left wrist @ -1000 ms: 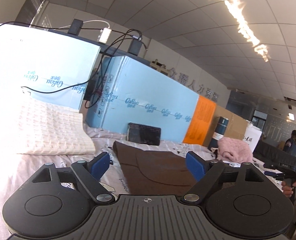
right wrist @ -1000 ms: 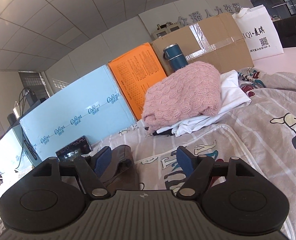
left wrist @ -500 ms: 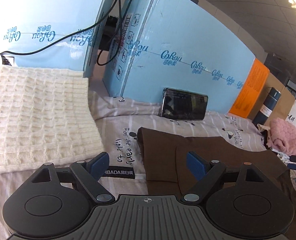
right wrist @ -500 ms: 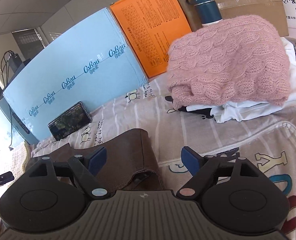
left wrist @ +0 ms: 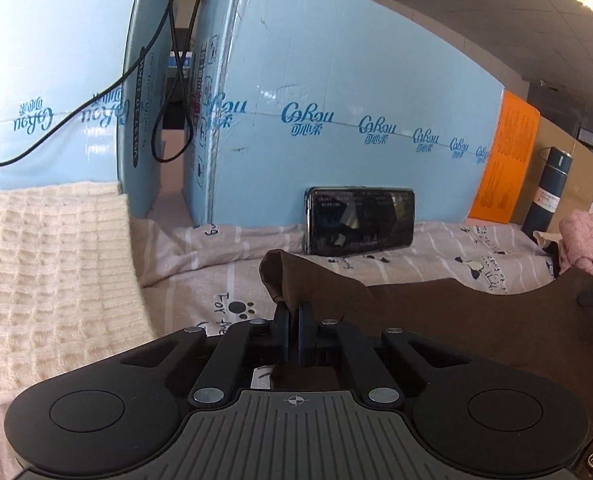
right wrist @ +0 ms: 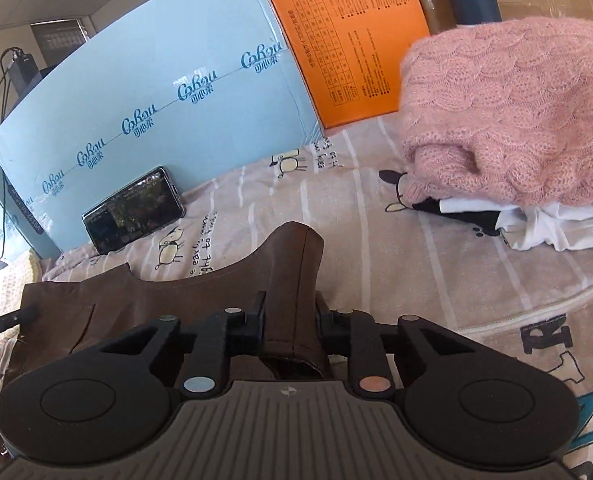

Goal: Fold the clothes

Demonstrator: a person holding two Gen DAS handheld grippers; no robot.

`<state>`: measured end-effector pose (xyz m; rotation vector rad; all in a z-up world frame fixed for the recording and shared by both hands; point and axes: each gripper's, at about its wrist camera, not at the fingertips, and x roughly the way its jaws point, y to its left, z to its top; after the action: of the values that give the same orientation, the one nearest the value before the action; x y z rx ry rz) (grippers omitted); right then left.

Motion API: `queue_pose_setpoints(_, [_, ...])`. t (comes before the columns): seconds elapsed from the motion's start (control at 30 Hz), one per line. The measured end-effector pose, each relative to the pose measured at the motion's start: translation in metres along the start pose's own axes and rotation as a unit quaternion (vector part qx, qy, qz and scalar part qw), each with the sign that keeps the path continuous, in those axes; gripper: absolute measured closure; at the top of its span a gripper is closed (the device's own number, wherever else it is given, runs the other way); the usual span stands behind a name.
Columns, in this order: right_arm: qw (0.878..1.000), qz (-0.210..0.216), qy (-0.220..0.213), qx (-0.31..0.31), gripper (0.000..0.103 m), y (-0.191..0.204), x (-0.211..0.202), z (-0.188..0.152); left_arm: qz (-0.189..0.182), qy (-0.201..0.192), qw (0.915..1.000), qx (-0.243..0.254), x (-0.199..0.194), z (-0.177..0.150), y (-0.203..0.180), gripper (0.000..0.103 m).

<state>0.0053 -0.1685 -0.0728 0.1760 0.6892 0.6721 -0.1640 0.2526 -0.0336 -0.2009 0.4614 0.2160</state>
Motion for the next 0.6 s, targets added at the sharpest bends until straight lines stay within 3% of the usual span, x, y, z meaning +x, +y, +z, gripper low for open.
queue_pose_setpoints(0.1, [0.999,-0.005,-0.041,-0.026,0.086,0.012,-0.003,0.015,0.010,-0.027,0.9995,0.016,-0.002,0.012,-0.007,0.101])
queue_pose_setpoints(0.2, [0.997,-0.013,-0.050,-0.049,0.087,0.020,0.009,0.033,0.022,-0.029,0.9992,0.014,0.005,0.023,-0.009,0.101])
queue_pose_setpoints(0.37, [0.997,-0.041,-0.015,-0.071,0.084,0.016,0.046,0.046,0.020,0.030,0.9992,-0.019,0.026,0.014,0.004,0.099])
queue_pose_setpoints(0.43, [0.996,-0.054,0.012,-0.070,0.078,0.008,0.059,0.042,0.006,0.051,0.9981,-0.036,0.027,0.006,0.011,0.091])
queue_pose_setpoints(0.5, [0.995,-0.070,0.024,-0.065,0.063,-0.003,0.065,0.035,-0.012,0.054,0.9969,-0.056,0.022,0.002,0.017,0.085])
queue_pose_setpoints(0.6, [0.995,-0.078,0.015,-0.059,0.047,-0.013,0.059,0.032,-0.035,0.060,0.9947,-0.075,0.011,-0.005,0.020,0.080])
